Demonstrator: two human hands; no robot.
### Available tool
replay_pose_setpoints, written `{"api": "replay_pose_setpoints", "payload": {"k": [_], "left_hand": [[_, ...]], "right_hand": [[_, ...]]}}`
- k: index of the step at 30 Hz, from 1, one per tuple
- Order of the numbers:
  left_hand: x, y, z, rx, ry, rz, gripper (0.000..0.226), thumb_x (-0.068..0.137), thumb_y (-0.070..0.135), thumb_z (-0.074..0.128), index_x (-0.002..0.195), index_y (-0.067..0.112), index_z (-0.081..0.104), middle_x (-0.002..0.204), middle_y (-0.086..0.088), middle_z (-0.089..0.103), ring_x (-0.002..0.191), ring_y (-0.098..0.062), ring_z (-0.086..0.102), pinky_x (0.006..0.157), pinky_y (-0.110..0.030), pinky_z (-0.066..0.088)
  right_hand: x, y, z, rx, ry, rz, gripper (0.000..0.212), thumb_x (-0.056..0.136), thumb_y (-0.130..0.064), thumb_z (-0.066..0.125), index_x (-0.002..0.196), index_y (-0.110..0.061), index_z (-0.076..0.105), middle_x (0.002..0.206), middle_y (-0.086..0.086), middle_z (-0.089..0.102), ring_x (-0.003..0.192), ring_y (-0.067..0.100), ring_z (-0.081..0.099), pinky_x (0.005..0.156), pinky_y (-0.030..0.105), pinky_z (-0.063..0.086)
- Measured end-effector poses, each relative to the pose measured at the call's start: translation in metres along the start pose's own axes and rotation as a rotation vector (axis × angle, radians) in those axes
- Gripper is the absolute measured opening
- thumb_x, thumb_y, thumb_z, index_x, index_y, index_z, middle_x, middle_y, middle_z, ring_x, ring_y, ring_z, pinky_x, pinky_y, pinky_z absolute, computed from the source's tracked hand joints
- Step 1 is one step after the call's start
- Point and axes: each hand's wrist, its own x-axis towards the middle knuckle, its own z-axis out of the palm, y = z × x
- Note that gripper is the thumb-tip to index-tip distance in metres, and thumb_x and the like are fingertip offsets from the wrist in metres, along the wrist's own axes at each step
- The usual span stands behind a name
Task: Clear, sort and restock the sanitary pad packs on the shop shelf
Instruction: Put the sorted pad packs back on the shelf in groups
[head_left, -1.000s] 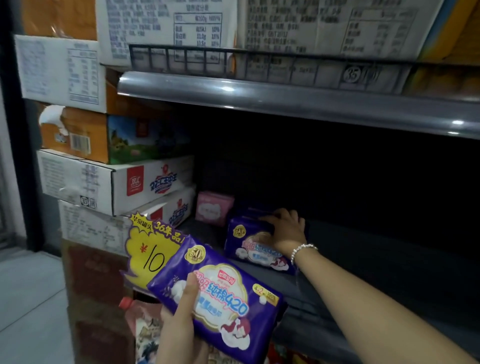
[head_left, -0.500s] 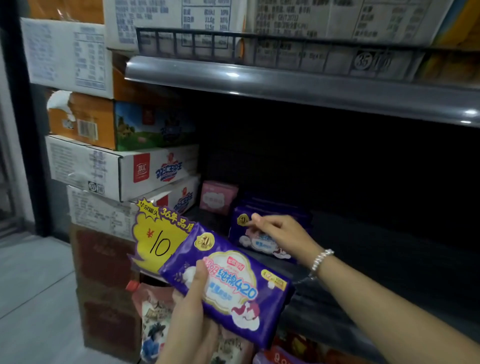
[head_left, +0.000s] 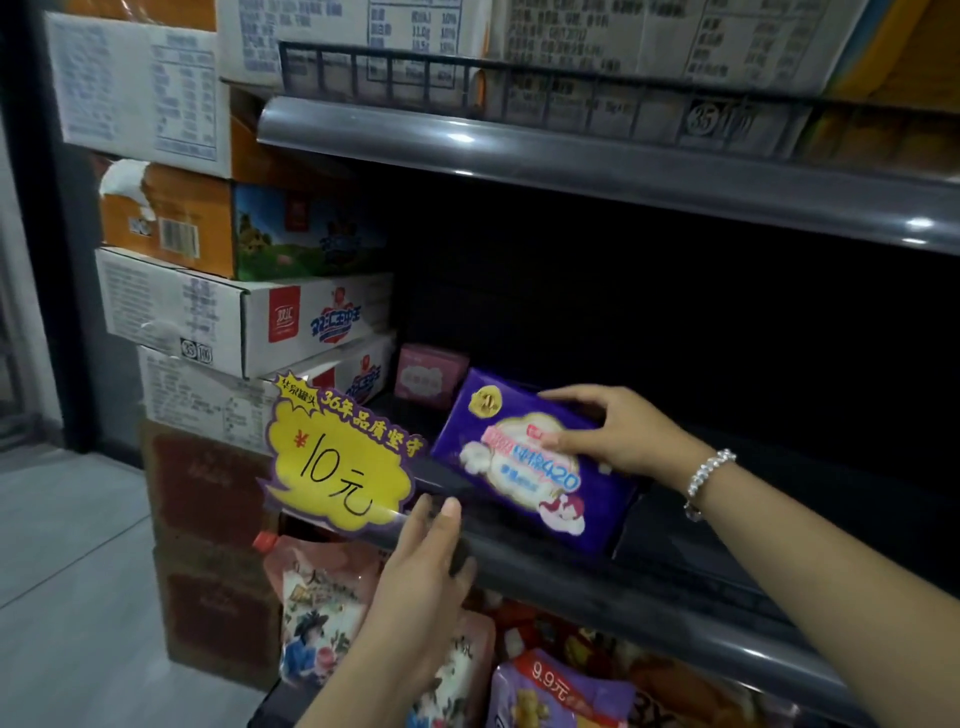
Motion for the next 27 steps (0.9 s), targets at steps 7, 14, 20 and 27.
{"api": "replay_pose_setpoints", "payload": {"k": [7,14,20,27], "left_hand": [[0.014,-0.008,-0.018,0.796,-0.008,0.175,0.058,0.099,0.031,0.048,0.151,0.033,0.022,0.156,0.015,0.020,0.143,-0.005,0.019,0.117,-0.029,0.022],[0.026,-0.030,-0.034,1.423,-0.139,0.362,0.064,0.101,0.031,0.043,0.154,0.031,0.006,0.158,0.009,-0.024,0.147,-0.011,-0.014,0.115,-0.020,0.010],[0.026,-0.032,-0.034,1.634,-0.152,0.355,0.069,0.101,0.036,0.041,0.153,0.032,-0.005,0.150,0.011,-0.036,0.146,-0.013,-0.021,0.111,-0.024,0.025],[0.020,-0.023,-0.039,1.555,-0.168,0.343,0.066,0.100,0.035,0.045,0.154,0.029,0.008,0.159,0.004,-0.023,0.148,-0.015,-0.012,0.115,-0.026,0.018]], "right_hand": [[0.042,0.016,0.015,-0.255,-0.024,-0.059,0.053,0.080,-0.031,0.077,0.129,-0.034,0.057,0.128,-0.008,0.059,0.090,0.009,0.065,0.070,0.015,0.052],[0.046,0.040,0.047,-0.482,0.102,-0.035,0.047,0.085,-0.050,0.064,0.131,-0.045,0.053,0.140,-0.006,0.051,0.133,0.023,0.036,0.112,0.038,0.027],[0.036,0.037,0.062,-0.585,0.190,0.017,0.048,0.090,-0.057,0.053,0.137,-0.048,0.045,0.146,-0.009,0.044,0.135,0.023,0.031,0.108,0.035,0.025],[0.024,0.020,0.070,-0.650,0.214,0.089,0.047,0.096,-0.049,0.047,0.142,-0.042,0.041,0.151,-0.001,0.040,0.136,0.025,0.033,0.110,0.037,0.024]]}}
